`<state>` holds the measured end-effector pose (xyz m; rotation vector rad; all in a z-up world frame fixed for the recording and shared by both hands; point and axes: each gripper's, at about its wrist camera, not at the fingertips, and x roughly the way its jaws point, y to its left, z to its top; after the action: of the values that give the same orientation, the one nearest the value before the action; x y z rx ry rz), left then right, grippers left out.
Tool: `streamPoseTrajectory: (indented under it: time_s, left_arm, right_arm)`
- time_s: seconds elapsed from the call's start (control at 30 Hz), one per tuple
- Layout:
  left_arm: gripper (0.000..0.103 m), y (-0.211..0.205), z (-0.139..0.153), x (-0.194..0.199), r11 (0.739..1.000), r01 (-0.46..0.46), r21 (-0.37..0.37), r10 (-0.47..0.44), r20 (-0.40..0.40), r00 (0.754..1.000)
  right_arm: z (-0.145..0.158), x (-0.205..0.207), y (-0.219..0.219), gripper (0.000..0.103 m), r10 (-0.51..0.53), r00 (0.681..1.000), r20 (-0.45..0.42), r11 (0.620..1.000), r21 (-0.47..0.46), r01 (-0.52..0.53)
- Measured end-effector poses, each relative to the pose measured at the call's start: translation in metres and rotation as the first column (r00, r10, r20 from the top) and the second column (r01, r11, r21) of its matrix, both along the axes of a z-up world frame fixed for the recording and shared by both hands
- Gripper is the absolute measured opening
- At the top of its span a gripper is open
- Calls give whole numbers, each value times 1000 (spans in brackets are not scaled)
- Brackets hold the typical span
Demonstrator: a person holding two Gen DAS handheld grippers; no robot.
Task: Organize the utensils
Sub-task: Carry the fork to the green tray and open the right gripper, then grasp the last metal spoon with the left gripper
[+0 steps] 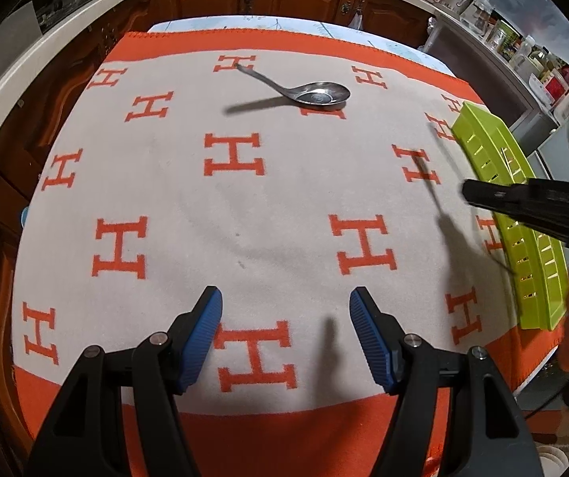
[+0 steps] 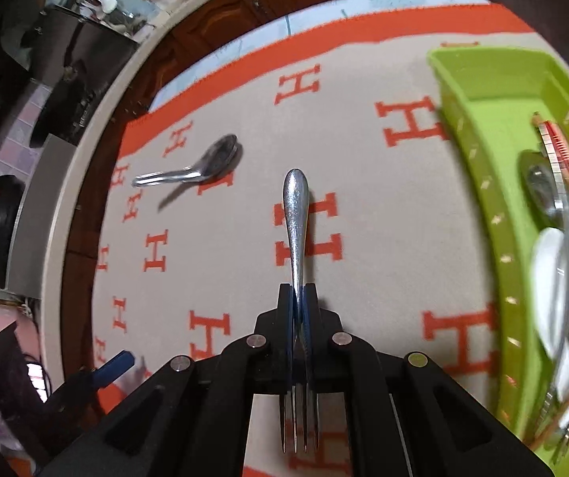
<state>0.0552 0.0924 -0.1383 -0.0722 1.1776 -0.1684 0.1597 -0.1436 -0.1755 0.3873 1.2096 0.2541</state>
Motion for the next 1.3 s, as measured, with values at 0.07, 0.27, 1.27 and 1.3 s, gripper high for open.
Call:
streamPoseTrajectory:
  time_s: [0.07,0.27,1.27,1.3]
  left_arm:
    - [65,-2,3,2,1000,8,12,-8,7,1000]
    - [70,-12,17,21,997,57,46,-58,22,998]
    - [72,-73,49,112,867,324,378,-357,19,934]
    - [72,-76,46,116,853,338,399,-375,16,927]
  right_arm:
    - [15,-12,-10,4,-2,1000,27,1000,1,2]
    - [60,-40,-55,4,-49,993,104,997,-51,55]
    - [90,-62,-153,28,-170,978,124,974,-126,186]
    - [96,-66,-149,28,-166,977,136,977,-112,182]
